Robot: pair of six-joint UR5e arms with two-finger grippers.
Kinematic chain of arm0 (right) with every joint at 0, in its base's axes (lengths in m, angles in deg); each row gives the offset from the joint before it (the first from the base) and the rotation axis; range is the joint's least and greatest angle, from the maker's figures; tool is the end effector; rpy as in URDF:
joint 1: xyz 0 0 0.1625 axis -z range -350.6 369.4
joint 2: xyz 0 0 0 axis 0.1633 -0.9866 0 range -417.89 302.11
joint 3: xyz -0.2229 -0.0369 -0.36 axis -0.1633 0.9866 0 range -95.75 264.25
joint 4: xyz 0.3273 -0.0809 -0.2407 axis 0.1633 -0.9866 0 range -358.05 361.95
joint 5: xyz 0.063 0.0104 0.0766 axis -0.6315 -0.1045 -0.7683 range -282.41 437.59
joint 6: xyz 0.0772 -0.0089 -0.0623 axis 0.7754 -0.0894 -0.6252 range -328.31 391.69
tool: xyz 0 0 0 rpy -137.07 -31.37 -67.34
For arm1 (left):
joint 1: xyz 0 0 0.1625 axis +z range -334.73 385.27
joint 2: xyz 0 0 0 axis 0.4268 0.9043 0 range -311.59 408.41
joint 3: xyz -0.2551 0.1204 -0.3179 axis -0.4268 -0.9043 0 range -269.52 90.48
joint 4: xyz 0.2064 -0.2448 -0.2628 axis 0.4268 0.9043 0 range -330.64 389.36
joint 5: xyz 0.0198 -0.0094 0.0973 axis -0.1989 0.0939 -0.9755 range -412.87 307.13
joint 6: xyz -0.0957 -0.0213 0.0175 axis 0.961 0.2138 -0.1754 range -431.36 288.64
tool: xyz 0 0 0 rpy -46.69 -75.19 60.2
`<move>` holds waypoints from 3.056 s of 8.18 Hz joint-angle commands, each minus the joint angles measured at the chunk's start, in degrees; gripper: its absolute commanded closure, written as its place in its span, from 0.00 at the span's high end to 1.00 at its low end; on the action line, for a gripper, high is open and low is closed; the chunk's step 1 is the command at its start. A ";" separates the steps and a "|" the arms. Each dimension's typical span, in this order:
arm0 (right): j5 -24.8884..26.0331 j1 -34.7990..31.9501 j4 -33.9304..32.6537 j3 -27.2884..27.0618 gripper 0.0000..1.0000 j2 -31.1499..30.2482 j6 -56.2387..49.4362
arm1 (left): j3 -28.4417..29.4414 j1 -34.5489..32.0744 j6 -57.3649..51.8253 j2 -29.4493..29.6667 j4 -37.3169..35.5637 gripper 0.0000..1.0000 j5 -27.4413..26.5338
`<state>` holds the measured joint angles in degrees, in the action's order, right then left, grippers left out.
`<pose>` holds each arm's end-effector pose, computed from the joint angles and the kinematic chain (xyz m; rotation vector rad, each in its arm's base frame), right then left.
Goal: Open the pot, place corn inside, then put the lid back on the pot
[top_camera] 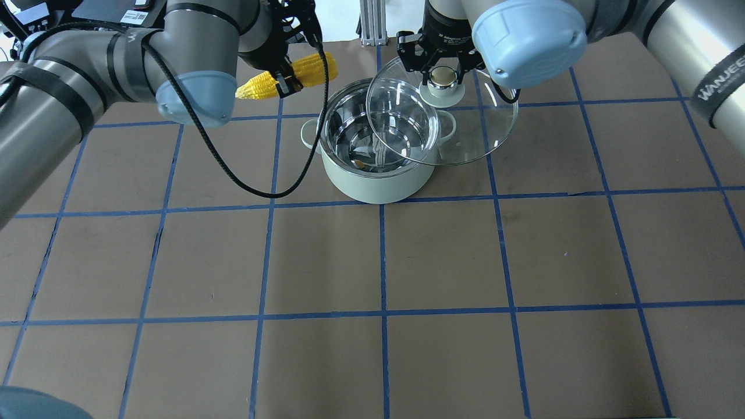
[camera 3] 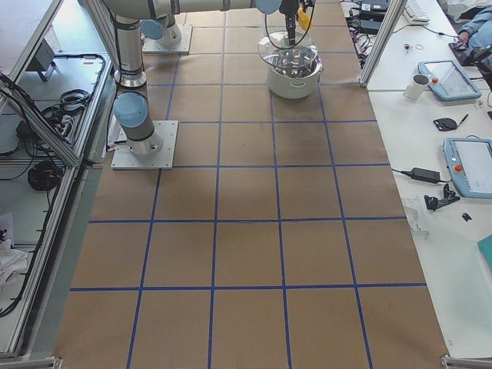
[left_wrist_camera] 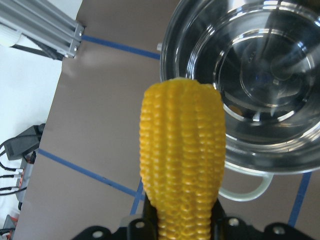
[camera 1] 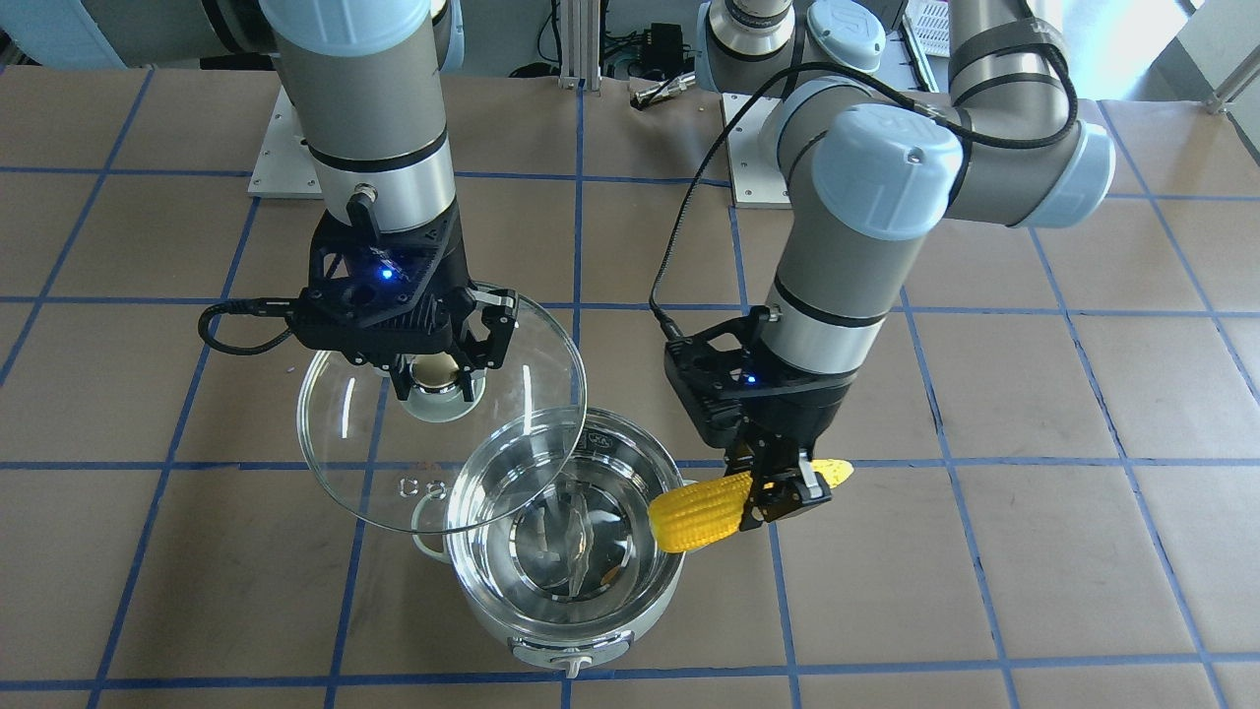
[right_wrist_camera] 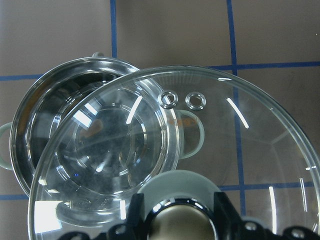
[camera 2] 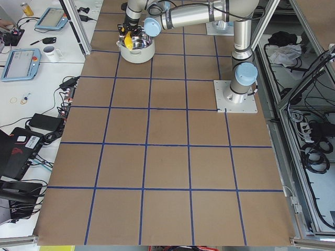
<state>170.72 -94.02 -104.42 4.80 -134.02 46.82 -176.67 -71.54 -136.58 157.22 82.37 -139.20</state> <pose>0.2666 -0.5666 0.4780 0.0562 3.1161 -0.3662 -0.2149 -0.6218 0.4000 1.7617 2.3934 -0.5283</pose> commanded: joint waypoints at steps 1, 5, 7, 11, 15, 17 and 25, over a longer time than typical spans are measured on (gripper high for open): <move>-3.98 2.17 1.68 -0.88 0.32 -2.09 -4.32 | 0.13 -6.27 1.15 2.44 -3.61 0.00 0.28; -3.83 10.41 9.84 -1.67 0.32 -7.19 -11.60 | 0.05 -9.72 0.89 7.81 -8.09 0.00 3.95; -4.61 14.29 11.09 -2.45 0.31 -9.48 -14.52 | 0.13 -9.72 1.06 9.13 -8.01 0.00 3.97; -3.56 14.56 11.34 -3.51 0.32 -10.71 -14.96 | 0.13 -9.81 6.32 8.87 -8.27 1.00 3.97; -3.64 14.04 12.93 -0.17 0.34 -10.37 -13.65 | 0.22 -9.37 16.39 5.29 -7.66 1.00 3.62; -3.74 13.16 11.28 0.35 0.34 -8.95 -13.38 | 0.40 -9.02 25.91 -0.07 4.25 1.00 3.62; -3.30 -0.97 -2.34 7.47 0.35 9.75 -0.14 | -0.56 2.93 51.75 -15.90 25.21 1.00 -2.27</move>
<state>167.38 -90.43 -103.89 12.20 -126.82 41.55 -176.41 -71.18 -90.53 144.38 105.15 -141.34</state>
